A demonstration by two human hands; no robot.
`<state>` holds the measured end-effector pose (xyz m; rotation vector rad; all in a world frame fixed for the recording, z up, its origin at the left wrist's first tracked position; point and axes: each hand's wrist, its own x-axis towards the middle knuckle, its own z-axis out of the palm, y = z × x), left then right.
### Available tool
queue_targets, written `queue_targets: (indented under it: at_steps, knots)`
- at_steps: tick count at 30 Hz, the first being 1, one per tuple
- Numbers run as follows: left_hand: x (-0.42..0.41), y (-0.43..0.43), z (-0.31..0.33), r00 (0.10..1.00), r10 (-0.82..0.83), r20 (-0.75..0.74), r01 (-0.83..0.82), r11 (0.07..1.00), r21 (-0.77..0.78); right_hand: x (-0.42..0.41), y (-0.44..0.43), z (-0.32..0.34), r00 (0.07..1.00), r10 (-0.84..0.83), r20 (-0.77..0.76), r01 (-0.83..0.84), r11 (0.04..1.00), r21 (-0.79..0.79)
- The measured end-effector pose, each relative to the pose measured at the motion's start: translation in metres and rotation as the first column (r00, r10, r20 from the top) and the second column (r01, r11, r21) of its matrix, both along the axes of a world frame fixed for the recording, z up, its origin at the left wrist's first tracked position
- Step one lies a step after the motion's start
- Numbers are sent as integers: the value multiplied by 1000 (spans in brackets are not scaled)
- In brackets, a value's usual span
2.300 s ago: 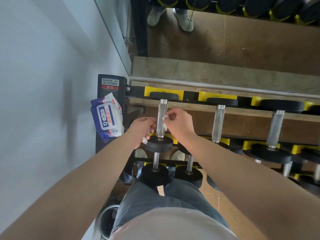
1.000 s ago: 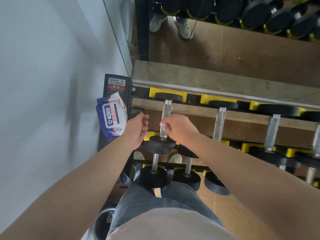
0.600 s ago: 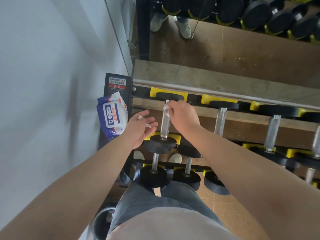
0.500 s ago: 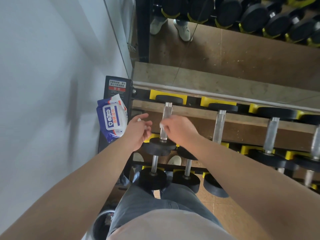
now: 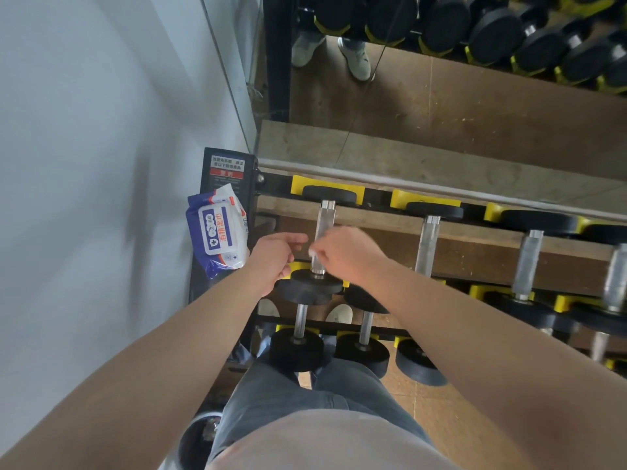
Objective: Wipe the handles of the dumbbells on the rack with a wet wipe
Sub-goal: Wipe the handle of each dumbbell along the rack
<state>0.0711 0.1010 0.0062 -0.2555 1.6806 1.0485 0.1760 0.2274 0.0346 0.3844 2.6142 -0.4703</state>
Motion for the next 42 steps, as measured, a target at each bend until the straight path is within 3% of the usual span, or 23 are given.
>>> queue_targets:
  at_steps: [2, 4, 6, 8, 11, 14, 16, 22, 25, 27, 28, 29, 32, 33, 35, 37, 40, 42]
  knots:
    - [2, -2, -1, 986, -123, -109, 122, 992, -14, 8, -8, -8, 998, -22, 53, 26, 996, -91]
    - [3, -5, -3, 949, -228, -218, 228, 973, -28, 10, -9, -10, 966, -257, -2, 252, 949, -190]
    - [4, -6, -5, 929, -243, -279, 262, 965, 32, 9, -9, -8, 830, -554, -61, 510, 800, -316]
    - [5, -3, -3, 918, -240, -317, 285, 953, 104, 5, -9, -7, 727, -686, -32, 610, 667, -429]
    - [3, 6, -5, 920, -156, -361, 211, 970, 120, 3, -7, -5, 649, -756, 86, 650, 493, -578]
    - [-6, 22, -9, 929, 10, -369, 19, 997, 73, 3, 2, -6, 450, -883, 131, 723, 274, -635]
    - [-10, 33, -15, 926, 52, -373, -37, 998, 47, 2, 7, -8, 344, -928, 146, 765, 187, -616]
    - [6, 33, -17, 878, -182, -442, 198, 980, -12, 13, 8, -17, 335, -926, 174, 808, 187, -559]
    - [14, 12, -13, 693, -565, -448, 533, 819, -210, 20, 1, -22, 383, -900, 208, 823, 230, -520]
    - [11, 5, -13, 578, -712, -400, 659, 696, -287, 23, -5, -26, 434, -870, 235, 827, 281, -487]
    - [8, 7, -12, 561, -731, -388, 675, 675, -297, 25, -7, -27, 445, -860, 249, 829, 291, -477]
    - [5, 11, -12, 581, -719, -381, 660, 690, -296, 26, -7, -29, 447, -855, 264, 833, 291, -471]
    - [-5, 35, -12, 852, -419, -314, 396, 908, -138, 28, -3, -29, 442, -848, 292, 837, 273, -474]
    - [-8, 44, -12, 898, -323, -299, 311, 946, -89, 29, 0, -28, 432, -852, 296, 838, 258, -481]
    - [-13, 55, -16, 902, -291, -318, 289, 956, -54, 31, 7, -26, 403, -865, 297, 840, 222, -495]
    - [-16, 52, -19, 843, -421, -333, 418, 904, -85, 34, 13, -25, 371, -877, 304, 843, 181, -507]
    - [-12, 32, -22, 587, -758, -285, 731, 647, -218, 39, 19, -23, 349, -872, 343, 853, 144, -502]
    - [-13, 24, -20, 451, -856, -251, 811, 511, -286, 42, 20, -23, 347, -856, 382, 863, 133, -487]
